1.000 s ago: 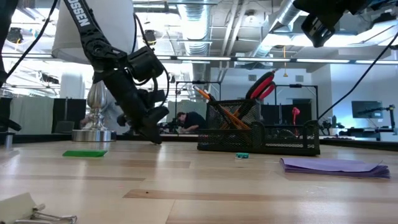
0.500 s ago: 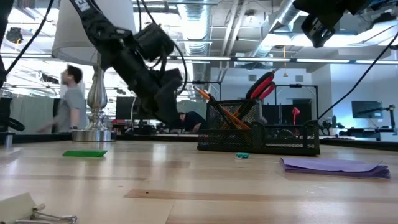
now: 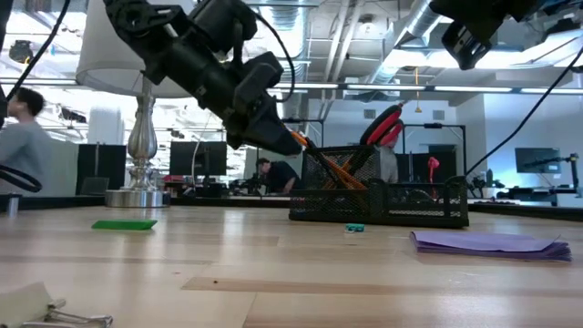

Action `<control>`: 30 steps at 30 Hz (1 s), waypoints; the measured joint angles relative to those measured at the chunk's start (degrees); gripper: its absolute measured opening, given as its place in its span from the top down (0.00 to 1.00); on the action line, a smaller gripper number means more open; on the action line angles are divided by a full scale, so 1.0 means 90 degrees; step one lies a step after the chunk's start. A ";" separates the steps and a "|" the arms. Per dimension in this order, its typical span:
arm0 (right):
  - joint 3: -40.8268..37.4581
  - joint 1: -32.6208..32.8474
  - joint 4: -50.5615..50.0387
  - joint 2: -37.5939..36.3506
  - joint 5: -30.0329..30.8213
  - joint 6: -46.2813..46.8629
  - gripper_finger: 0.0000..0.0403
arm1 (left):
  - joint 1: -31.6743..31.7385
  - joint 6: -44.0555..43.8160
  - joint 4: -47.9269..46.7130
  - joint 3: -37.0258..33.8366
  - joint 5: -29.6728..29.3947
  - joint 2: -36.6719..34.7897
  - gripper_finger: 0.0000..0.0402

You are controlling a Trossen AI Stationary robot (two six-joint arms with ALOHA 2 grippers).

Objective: Pick and place office supplies into organizer
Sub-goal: Put the pink binder clip into the black desk organizer

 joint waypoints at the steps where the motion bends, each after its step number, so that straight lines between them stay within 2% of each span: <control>1: 0.0000 0.0000 0.0003 0.0000 0.0002 0.0000 0.77 | -0.0033 0.0005 0.0024 0.0000 -0.0082 0.0000 0.94; 5: 0.0000 -0.0002 0.0005 0.0000 0.0000 0.0000 0.77 | -0.0091 0.0100 0.0430 0.0002 -0.0272 0.0145 0.94; 17: 0.0000 -0.0002 0.0248 0.0000 0.0002 -0.0002 0.77 | -0.0101 0.0168 0.2430 0.0029 -0.0068 0.1466 0.93; 23: 0.0000 -0.0003 0.0250 0.0000 0.0002 -0.0001 0.77 | -0.0098 0.0165 0.2411 0.0134 -0.0068 0.1671 0.91; 30: 0.0000 -0.0005 0.0249 0.0000 0.0002 -0.0001 0.77 | -0.0096 0.0272 0.2366 0.0131 -0.0125 0.1671 0.77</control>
